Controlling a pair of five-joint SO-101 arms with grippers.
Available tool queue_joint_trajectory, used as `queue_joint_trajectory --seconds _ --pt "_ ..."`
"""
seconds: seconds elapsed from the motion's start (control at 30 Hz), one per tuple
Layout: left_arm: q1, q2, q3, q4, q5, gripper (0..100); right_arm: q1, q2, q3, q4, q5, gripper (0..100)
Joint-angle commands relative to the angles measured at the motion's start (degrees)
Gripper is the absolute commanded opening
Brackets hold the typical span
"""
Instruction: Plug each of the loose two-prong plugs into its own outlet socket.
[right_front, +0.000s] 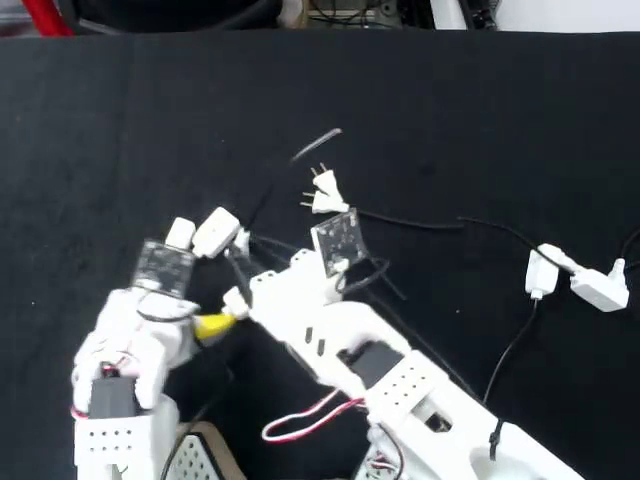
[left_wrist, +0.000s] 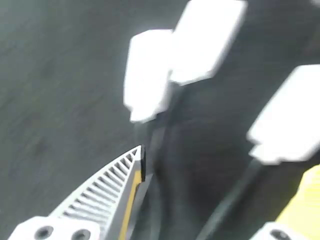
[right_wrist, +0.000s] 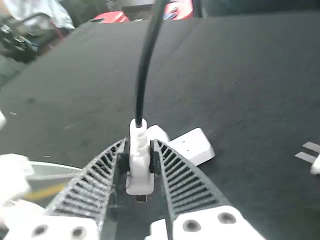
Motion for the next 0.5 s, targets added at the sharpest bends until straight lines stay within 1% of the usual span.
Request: queue_joint_trajectory --seconds 0.0,0.1,0.2,0.3,0.4,0.47 --pt "3.4 -1.1 -4.5 -2.5 2.1 46 -0.9 -0.2 -2.2 -1.1 -2.0 1.3" --pt "-3.6 -1.2 -4.6 -4.0 3.6 46 1.9 -0.2 -2.2 -1.1 0.4 1.3" --pt "-6.8 -1.2 -5.2 -4.0 6.5 46 3.2 -0.2 -2.4 -1.1 -1.1 1.3" --pt "-6.5 -1.2 -6.2 -4.0 9.0 46 1.3 -0.2 -2.2 -1.1 -3.1 1.3" --pt "-2.6 -1.2 -6.3 -3.2 9.5 46 -1.3 -0.2 -2.2 -1.1 -3.5 1.3" --pt "-0.7 -1.2 -6.5 -1.2 9.5 46 -2.1 -0.2 -2.1 -1.1 -4.6 1.3"
